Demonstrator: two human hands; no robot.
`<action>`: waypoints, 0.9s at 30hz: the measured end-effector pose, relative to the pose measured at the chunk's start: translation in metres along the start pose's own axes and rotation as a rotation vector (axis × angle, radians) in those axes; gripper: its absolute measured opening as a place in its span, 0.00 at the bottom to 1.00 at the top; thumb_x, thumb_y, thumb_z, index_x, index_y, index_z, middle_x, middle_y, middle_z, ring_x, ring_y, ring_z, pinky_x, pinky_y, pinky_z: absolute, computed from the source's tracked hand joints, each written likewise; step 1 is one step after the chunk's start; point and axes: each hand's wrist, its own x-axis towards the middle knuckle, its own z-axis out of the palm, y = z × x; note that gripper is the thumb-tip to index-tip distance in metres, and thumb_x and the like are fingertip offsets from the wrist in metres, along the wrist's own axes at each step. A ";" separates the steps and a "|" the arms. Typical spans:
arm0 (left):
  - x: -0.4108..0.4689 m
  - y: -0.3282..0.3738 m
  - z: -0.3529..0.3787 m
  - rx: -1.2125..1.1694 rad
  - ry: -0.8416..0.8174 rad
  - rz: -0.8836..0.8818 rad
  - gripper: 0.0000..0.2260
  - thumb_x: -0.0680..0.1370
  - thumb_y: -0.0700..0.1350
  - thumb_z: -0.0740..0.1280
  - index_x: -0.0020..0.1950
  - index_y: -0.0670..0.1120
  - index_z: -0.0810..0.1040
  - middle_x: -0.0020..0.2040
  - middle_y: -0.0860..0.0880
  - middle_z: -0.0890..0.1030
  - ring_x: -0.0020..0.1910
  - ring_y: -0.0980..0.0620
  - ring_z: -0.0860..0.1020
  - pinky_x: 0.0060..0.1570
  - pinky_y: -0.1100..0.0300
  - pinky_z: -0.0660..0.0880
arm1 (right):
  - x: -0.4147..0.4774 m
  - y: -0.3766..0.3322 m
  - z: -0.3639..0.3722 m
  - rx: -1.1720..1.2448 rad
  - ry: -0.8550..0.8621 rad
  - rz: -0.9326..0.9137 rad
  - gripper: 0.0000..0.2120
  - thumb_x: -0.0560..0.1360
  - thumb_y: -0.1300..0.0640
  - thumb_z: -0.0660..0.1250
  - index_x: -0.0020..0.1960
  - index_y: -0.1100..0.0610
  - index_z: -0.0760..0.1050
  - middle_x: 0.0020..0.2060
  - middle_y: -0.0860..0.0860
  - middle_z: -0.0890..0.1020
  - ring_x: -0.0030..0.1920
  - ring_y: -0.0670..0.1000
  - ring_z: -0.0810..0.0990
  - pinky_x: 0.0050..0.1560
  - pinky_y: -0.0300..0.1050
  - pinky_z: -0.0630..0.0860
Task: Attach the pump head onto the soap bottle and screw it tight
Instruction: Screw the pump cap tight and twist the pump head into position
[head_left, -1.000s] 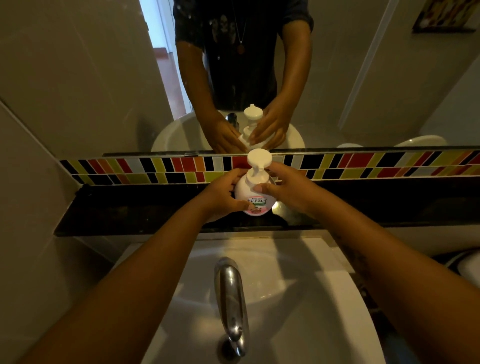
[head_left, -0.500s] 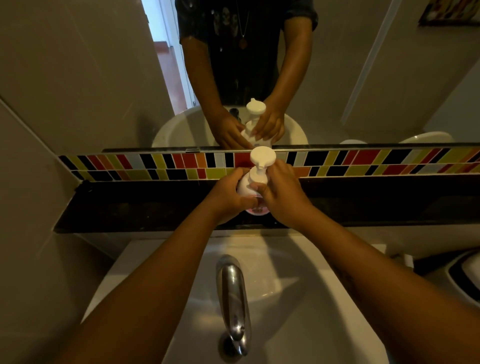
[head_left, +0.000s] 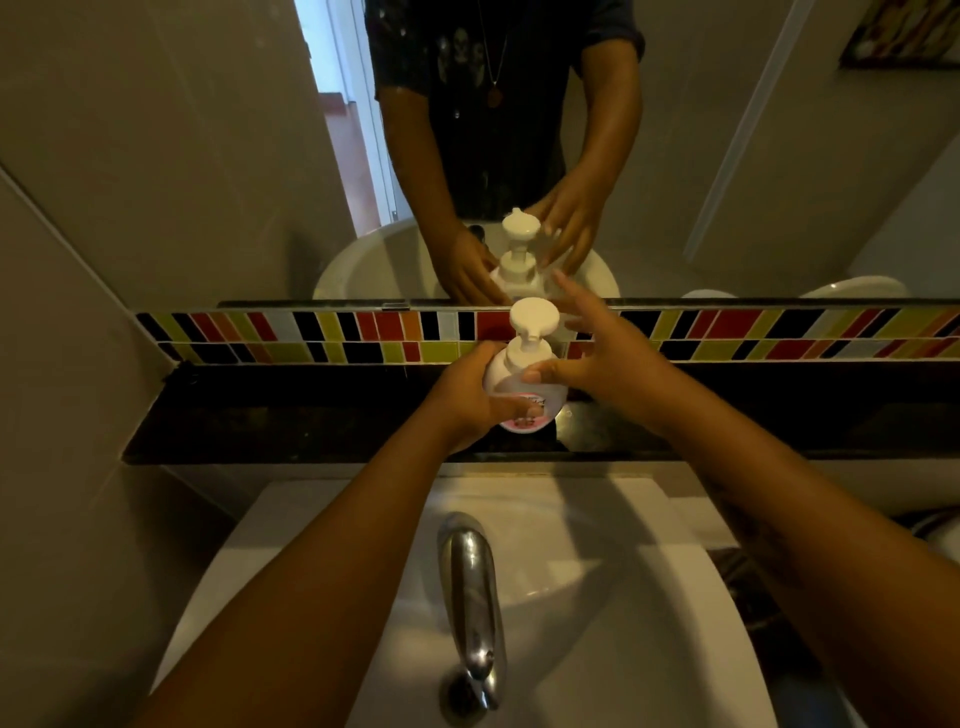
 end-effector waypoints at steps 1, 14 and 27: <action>0.001 0.000 -0.001 0.005 -0.006 -0.011 0.27 0.69 0.40 0.77 0.64 0.47 0.72 0.60 0.47 0.78 0.58 0.49 0.78 0.53 0.53 0.79 | 0.001 -0.005 -0.006 -0.010 0.004 -0.010 0.47 0.66 0.52 0.75 0.75 0.45 0.50 0.73 0.50 0.65 0.72 0.52 0.64 0.63 0.49 0.67; 0.006 0.005 -0.044 0.151 -0.076 -0.126 0.31 0.67 0.39 0.78 0.67 0.47 0.71 0.61 0.47 0.78 0.57 0.48 0.78 0.51 0.57 0.78 | 0.031 -0.057 -0.011 -0.626 -0.298 -0.283 0.28 0.71 0.53 0.70 0.69 0.51 0.68 0.69 0.53 0.72 0.67 0.54 0.71 0.62 0.43 0.66; 0.006 -0.003 -0.048 0.118 -0.105 -0.089 0.39 0.67 0.42 0.79 0.73 0.50 0.65 0.66 0.45 0.76 0.61 0.45 0.77 0.59 0.46 0.78 | 0.049 -0.077 0.007 -0.726 -0.222 -0.216 0.18 0.73 0.50 0.68 0.59 0.58 0.78 0.54 0.57 0.82 0.51 0.54 0.79 0.47 0.41 0.70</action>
